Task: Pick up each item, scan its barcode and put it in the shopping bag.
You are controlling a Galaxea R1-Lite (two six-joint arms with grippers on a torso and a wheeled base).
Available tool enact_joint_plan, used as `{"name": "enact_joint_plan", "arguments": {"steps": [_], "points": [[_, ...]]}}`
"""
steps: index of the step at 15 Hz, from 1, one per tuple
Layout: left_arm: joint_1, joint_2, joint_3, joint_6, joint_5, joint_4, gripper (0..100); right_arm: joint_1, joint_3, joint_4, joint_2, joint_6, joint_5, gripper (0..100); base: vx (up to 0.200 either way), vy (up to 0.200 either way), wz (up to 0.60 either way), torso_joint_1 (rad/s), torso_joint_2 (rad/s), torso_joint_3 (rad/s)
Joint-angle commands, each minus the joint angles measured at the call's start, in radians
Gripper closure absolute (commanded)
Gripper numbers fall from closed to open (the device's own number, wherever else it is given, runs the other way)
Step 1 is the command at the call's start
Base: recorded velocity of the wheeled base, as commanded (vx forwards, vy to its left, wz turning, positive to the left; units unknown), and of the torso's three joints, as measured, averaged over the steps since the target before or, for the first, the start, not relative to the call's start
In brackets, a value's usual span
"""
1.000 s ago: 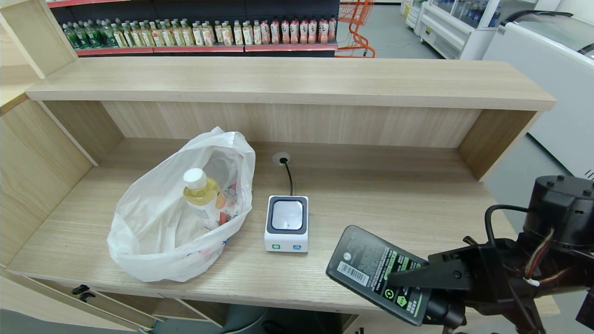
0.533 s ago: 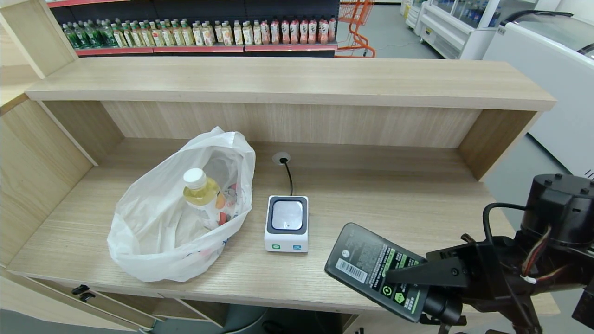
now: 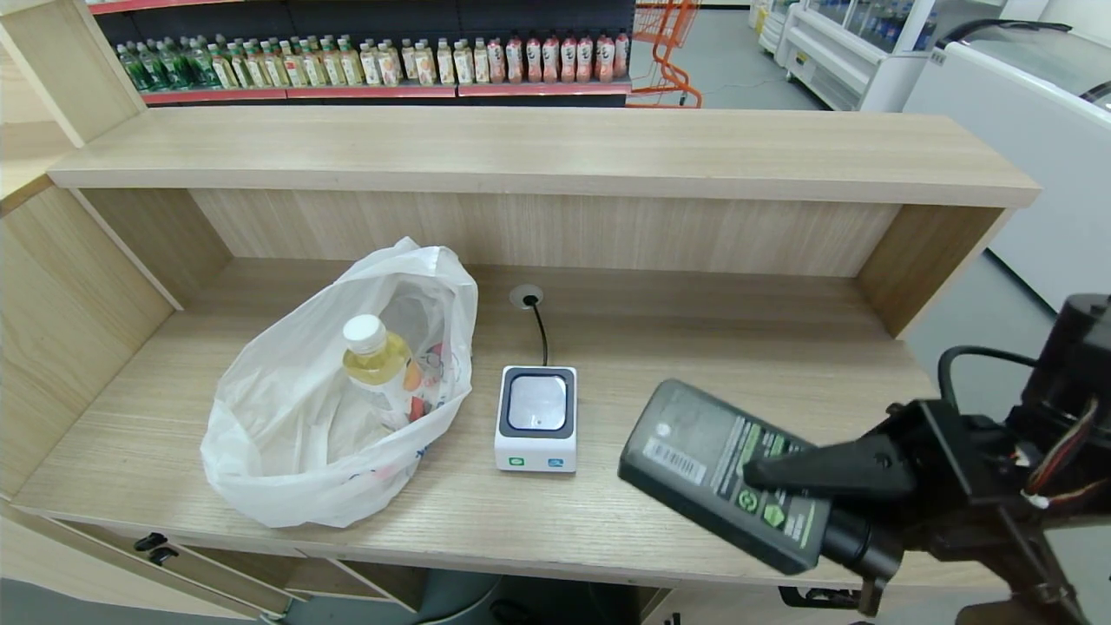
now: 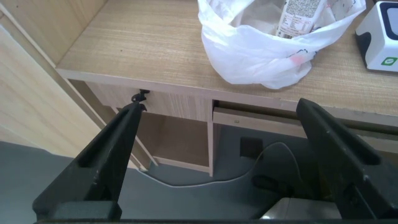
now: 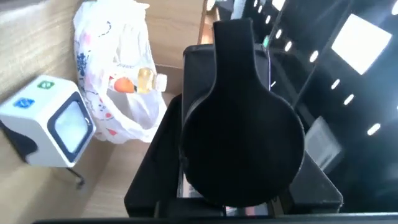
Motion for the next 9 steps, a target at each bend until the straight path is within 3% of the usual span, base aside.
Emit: {"name": "enact_joint_plan", "arguments": {"steps": [1, 3, 4, 6, 7, 8, 9], "points": [[0.001, 0.002, 0.0, 0.0, 0.001, 0.0, 0, -0.145, -0.11, 0.001, -0.124, 0.388, -0.132, 100, 0.0, 0.0, 0.0, 0.0, 0.0, 0.0], [0.001, 0.002, 0.0, 0.0, 0.001, 0.0, 0, -0.21, -0.067, -0.014, -0.192, 0.776, -0.385, 100, 0.0, 0.0, 0.0, 0.0, 0.0, 0.0], [-0.001, 0.0, 0.0, 0.0, 0.001, 0.0, 0, -0.237, -0.019, -0.017, -0.219, 0.948, -0.388, 100, 0.0, 0.0, 0.0, 0.0, 0.0, 0.0], [-0.001, 0.002, 0.0, 0.0, 0.001, 0.0, 0, -0.311, -0.002, -0.008, -0.233, 1.127, -0.394, 100, 0.0, 0.0, 0.0, 0.0, 0.0, 0.0], [0.001, 0.0, 0.0, 0.0, 0.001, 0.0, 0, -0.334, -0.01, 0.016, -0.235, 1.28, -0.419, 100, 0.0, 0.0, 0.0, 0.0, 0.0, 0.0], [0.001, 0.0, 0.0, 0.0, 0.001, 0.0, 0, -0.337, -0.021, 0.09, -0.235, 1.512, -0.6, 100, 0.0, 0.0, 0.0, 0.0, 0.0, 0.0], [-0.001, 0.0, 0.0, 0.0, 0.001, 0.0, 0, -0.314, -0.047, 0.15, -0.23, 1.616, -0.702, 100, 0.0, 0.0, 0.0, 0.0, 0.0, 0.0]]}}
